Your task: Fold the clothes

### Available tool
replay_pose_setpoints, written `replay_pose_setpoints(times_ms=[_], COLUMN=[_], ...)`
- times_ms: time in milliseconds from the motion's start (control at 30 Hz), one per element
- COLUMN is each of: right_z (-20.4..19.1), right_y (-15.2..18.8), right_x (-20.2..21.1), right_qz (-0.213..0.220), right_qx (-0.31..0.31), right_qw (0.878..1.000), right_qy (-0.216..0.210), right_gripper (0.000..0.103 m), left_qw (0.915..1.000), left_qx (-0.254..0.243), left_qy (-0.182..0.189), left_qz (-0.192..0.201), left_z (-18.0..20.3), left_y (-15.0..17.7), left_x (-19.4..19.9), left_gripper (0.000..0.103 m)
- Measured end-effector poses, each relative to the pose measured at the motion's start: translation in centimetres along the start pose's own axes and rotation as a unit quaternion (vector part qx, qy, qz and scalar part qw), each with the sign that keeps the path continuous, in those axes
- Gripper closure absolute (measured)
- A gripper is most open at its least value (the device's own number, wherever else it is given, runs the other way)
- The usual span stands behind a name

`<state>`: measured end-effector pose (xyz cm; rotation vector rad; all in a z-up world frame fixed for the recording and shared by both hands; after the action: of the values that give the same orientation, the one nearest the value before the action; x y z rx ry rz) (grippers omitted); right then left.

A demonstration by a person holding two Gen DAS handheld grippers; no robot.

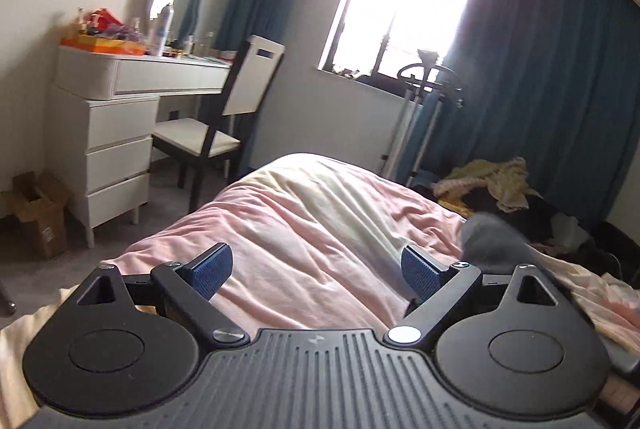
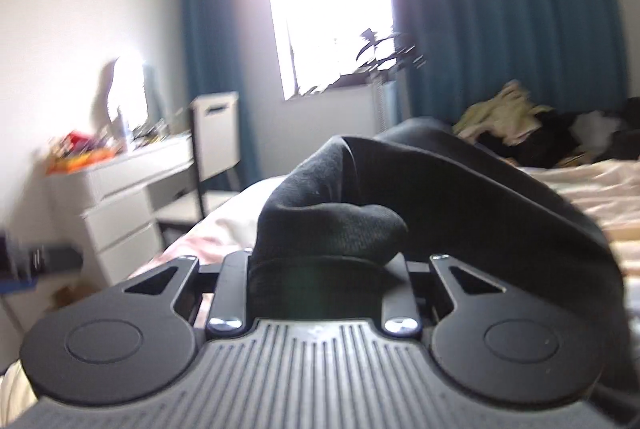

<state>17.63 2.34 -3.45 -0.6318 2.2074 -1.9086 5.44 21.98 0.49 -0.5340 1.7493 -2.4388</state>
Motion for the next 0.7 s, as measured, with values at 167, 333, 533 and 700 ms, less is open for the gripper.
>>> replay_pose_setpoints(times_ms=[167,333,533,700], right_z=[-5.5,-5.1,-4.2,-1.8], right_y=[5.3,4.7,3.6,1.4], right_x=[-4.3,-4.0,-0.4,4.7], right_qz=[-0.070,-0.058,-0.066,-0.077], right_qx=[0.042,0.042,0.030,0.072], right_qw=[0.996,0.996,0.989,0.984], right_qy=[-0.036,-0.053,-0.130,-0.147], right_gripper=[0.075,0.064,0.035,0.032], left_qw=[0.9994,0.9996,0.9984,0.9957], left_qx=[-0.003,0.015,0.009,0.036], left_qy=[0.004,0.014,0.020,0.086], left_qz=[0.033,0.018,0.052,0.009], left_z=[0.0,0.0,0.5,1.5], left_y=[-0.3,-0.1,-0.5,0.0], left_x=[0.6,0.1,1.2,0.5], left_gripper=[0.010,0.010,0.010,0.010])
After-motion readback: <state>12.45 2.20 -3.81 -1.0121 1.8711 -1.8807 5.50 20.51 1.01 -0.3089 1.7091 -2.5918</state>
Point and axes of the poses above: each gripper's, at about its wrist camera, not at the fingertips, and x roughly against the way its jaws point, z to its right, y to its underside, the point moved 2 cm from there along -x, roughly the way its jaws point, and after that the axes turned 7 degrees about z, right-handed, at the moved point
